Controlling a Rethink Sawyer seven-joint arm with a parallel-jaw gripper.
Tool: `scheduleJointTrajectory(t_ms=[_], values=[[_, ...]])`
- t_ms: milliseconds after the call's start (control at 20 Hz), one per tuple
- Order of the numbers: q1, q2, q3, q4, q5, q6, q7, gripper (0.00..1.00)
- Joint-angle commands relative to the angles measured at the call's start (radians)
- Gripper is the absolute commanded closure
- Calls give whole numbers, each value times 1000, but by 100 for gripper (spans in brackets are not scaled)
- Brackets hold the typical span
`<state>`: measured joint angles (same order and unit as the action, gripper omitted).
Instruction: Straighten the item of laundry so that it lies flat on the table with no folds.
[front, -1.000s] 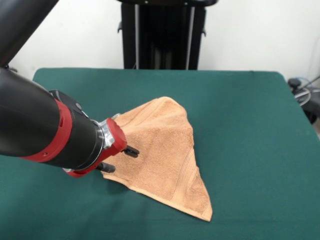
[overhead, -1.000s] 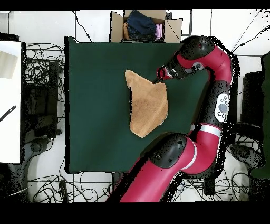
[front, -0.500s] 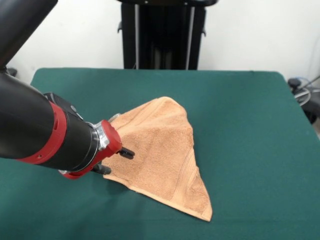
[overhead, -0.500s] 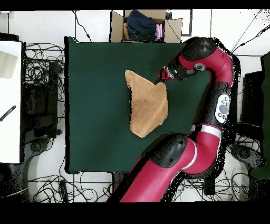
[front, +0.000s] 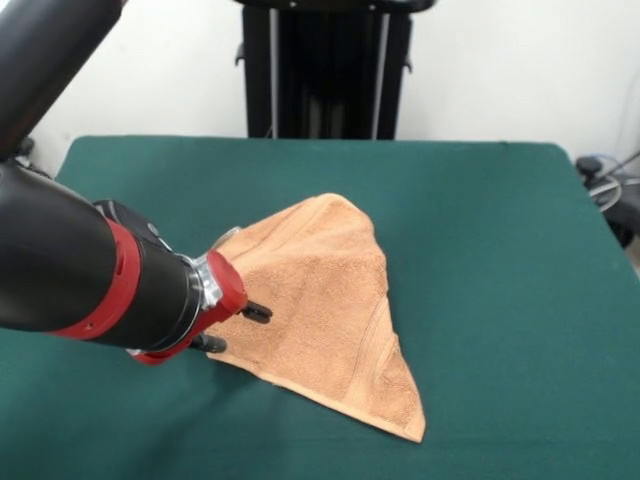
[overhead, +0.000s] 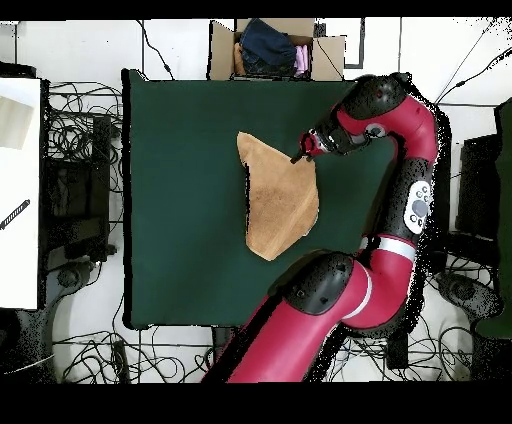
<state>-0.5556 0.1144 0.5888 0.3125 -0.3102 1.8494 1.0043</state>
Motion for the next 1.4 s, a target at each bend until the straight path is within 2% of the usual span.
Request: scheduleJointTrajectory(t_ms=[50, 1050, 1400], values=[[-2, 49, 101, 36, -54, -36, -205, 0], [-9, 63, 129, 18, -82, -49, -216, 0], [-7, 41, 106, 34, -74, -123, -212, 0]])
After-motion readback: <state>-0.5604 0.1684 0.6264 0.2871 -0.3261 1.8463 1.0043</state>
